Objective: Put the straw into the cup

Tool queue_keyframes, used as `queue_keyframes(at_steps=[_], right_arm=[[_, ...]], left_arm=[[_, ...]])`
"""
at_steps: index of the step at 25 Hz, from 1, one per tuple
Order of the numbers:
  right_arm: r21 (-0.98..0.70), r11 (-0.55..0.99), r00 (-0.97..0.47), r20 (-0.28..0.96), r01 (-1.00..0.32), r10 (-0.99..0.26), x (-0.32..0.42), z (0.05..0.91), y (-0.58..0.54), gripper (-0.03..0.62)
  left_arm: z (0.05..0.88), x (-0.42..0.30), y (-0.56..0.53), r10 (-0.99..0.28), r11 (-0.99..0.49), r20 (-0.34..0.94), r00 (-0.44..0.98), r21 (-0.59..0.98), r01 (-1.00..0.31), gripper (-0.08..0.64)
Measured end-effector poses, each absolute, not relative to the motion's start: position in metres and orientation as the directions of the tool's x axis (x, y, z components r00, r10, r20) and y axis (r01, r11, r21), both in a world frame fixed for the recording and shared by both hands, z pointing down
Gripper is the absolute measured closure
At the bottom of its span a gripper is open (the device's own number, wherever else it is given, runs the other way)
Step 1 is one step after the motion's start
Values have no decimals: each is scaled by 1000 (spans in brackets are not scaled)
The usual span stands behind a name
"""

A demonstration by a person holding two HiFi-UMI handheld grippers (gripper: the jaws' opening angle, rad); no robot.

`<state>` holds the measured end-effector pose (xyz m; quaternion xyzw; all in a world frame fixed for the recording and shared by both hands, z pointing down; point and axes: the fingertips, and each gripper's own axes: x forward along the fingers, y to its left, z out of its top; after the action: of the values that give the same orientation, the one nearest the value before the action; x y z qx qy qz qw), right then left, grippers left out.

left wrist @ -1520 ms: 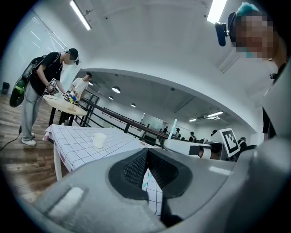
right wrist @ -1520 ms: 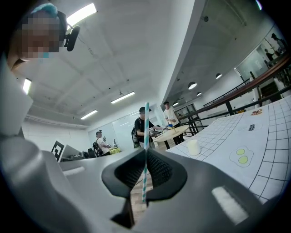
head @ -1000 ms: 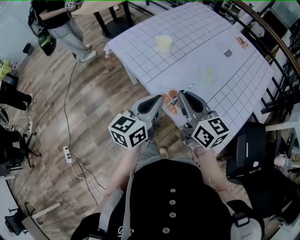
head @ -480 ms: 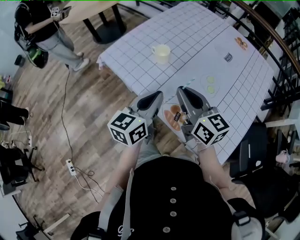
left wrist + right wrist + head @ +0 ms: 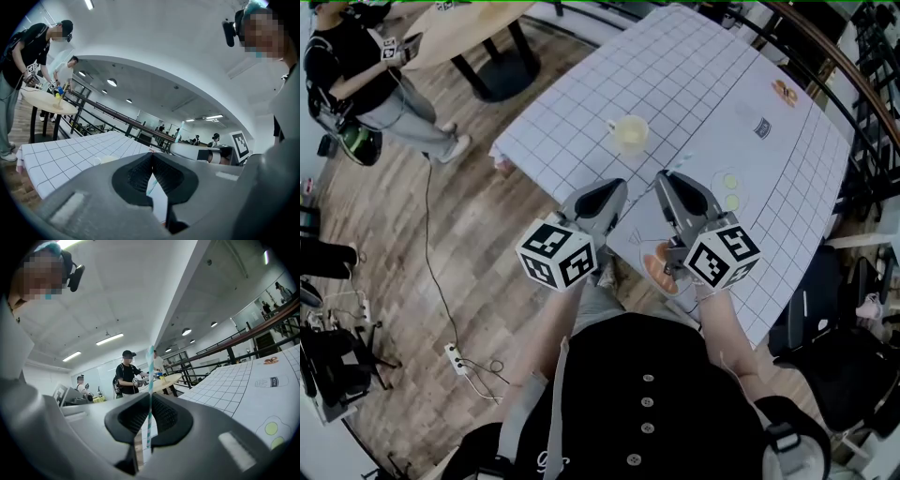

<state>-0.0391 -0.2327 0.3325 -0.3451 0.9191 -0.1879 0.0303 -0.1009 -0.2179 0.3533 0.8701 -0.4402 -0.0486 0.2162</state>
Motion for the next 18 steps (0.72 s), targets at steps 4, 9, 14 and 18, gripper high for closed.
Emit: queue_keyframes(at_steps=[4, 9, 14, 18], right_arm=[[-360, 677, -744, 78, -642, -664, -55, 333, -259, 577], [-353, 651, -716, 86, -672, -693, -67, 336, -293, 577], [-347, 612, -677, 104, -711, -728, -73, 342, -326, 577], [-345, 592, -657, 108, -729, -746, -78, 347, -349, 577]], left_arm=[[358, -118, -245, -776, -528, 107, 621, 427, -734, 560], [361, -136, -278, -766, -540, 102, 635, 433, -721, 560], [367, -147, -305, -747, -552, 103, 657, 454, -699, 560], [373, -153, -329, -731, -564, 107, 674, 462, -685, 560]])
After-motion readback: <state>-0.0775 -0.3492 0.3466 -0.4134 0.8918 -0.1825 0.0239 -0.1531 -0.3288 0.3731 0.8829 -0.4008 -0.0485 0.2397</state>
